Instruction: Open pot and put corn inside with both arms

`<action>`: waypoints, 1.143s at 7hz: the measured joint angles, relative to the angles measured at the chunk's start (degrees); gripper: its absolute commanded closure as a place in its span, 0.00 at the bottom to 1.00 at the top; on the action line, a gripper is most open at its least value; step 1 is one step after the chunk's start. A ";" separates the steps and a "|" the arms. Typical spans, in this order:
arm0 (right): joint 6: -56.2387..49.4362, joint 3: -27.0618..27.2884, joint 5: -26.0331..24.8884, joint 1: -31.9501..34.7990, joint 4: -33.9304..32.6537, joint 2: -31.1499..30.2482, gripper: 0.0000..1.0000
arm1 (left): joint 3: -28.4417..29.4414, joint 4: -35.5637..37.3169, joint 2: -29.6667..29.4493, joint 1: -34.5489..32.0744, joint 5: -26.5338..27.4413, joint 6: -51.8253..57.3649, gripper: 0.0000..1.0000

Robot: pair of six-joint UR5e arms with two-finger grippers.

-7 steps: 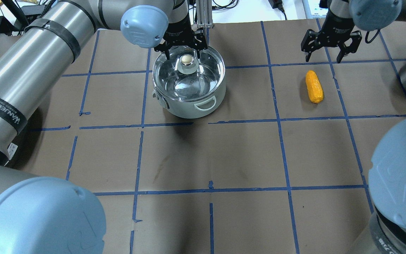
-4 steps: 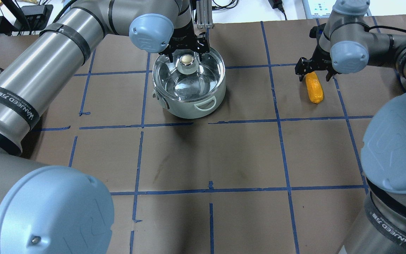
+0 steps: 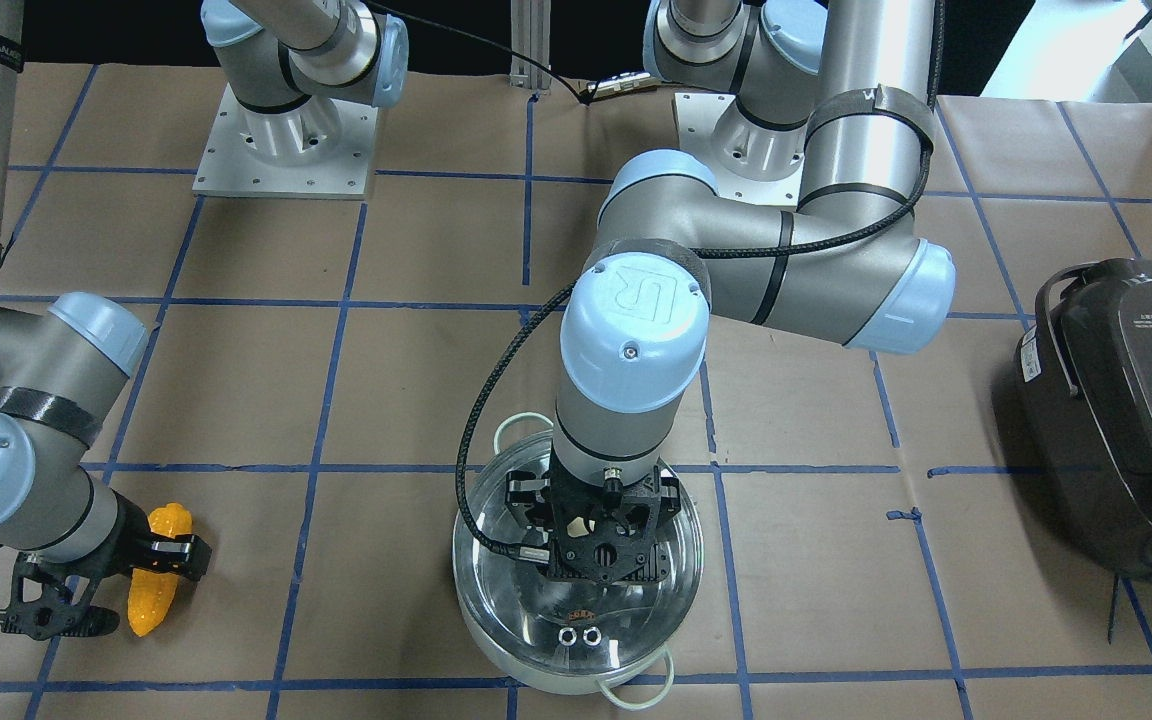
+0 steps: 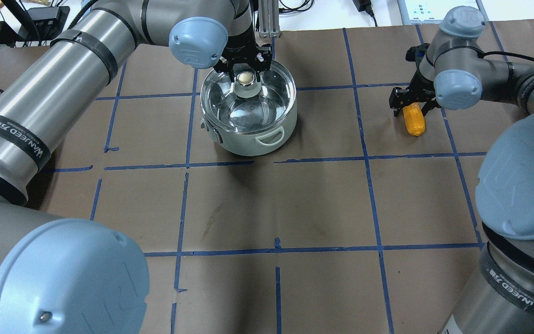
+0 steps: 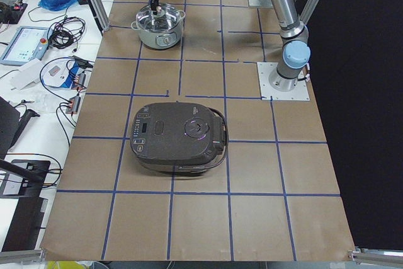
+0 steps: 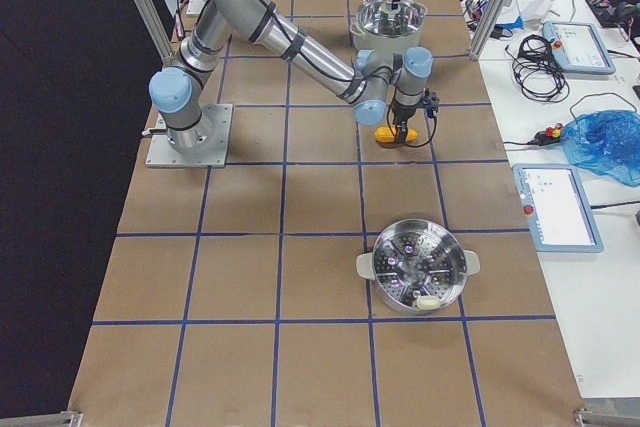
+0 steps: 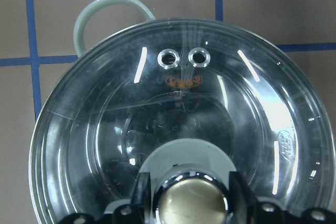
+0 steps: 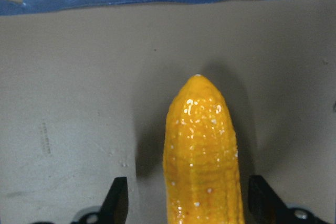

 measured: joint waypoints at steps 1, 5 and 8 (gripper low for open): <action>0.18 -0.19 -0.22 -0.02 0.17 -0.14 0.93 | -0.07 -0.03 0.01 0.01 -0.29 -0.02 0.98; 0.29 -5.42 -2.03 0.35 10.05 -4.90 0.93 | 1.43 -3.82 3.32 0.22 -0.10 0.20 0.97; 3.00 -12.65 -1.72 8.92 22.16 -9.51 0.95 | 3.43 -10.03 6.04 6.27 -0.20 6.09 0.97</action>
